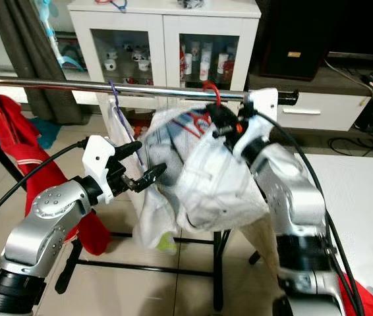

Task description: Hang hanger

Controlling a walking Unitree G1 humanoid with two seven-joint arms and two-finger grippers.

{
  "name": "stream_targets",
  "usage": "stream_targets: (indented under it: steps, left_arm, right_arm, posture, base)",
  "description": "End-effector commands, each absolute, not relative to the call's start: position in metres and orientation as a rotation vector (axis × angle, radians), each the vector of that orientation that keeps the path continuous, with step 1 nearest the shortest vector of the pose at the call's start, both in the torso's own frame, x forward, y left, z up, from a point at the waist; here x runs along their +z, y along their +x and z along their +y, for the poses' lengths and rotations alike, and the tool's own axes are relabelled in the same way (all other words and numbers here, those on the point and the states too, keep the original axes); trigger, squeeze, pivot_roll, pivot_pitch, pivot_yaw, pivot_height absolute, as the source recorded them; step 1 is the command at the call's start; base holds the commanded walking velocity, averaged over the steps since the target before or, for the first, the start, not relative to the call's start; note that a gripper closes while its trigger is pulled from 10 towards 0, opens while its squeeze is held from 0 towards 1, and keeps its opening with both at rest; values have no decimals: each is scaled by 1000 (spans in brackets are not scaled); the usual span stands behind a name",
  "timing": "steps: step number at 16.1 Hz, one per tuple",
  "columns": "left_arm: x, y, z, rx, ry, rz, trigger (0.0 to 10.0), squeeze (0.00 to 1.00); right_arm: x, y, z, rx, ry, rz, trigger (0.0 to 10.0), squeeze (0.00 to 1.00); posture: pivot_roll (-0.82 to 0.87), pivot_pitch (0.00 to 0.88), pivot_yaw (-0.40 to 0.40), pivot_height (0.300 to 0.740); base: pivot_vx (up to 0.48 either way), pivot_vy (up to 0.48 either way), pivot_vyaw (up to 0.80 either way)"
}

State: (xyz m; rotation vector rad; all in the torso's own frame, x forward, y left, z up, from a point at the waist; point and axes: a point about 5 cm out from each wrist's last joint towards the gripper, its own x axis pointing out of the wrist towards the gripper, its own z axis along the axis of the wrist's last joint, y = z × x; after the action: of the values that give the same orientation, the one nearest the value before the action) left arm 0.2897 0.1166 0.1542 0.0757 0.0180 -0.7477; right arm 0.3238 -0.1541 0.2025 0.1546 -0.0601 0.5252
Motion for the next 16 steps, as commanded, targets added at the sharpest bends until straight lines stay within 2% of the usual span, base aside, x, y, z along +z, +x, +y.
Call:
stream_targets:
  steps: [1,8,16]
  left_arm:
    - [156,287,119,-731,79,11,10000,0]
    - [154,280,118,-721,62,19,10000,0]
    - [153,277,116,-728,58,21,10000,0]
  right_arm:
    - [216,317,-155,510,169,-113,0,0]
    - [212,276,-158,319,255,-118,0,0]
    - [195,265,-150,292,240,-40,0,0]
  posture:
    - [-9,0,21,740]
    - [-21,0,9,740]
    - [-22,0,2,740]
  base:
    - [0,0,0]
    - [0,0,0]
    - [-31,0,0]
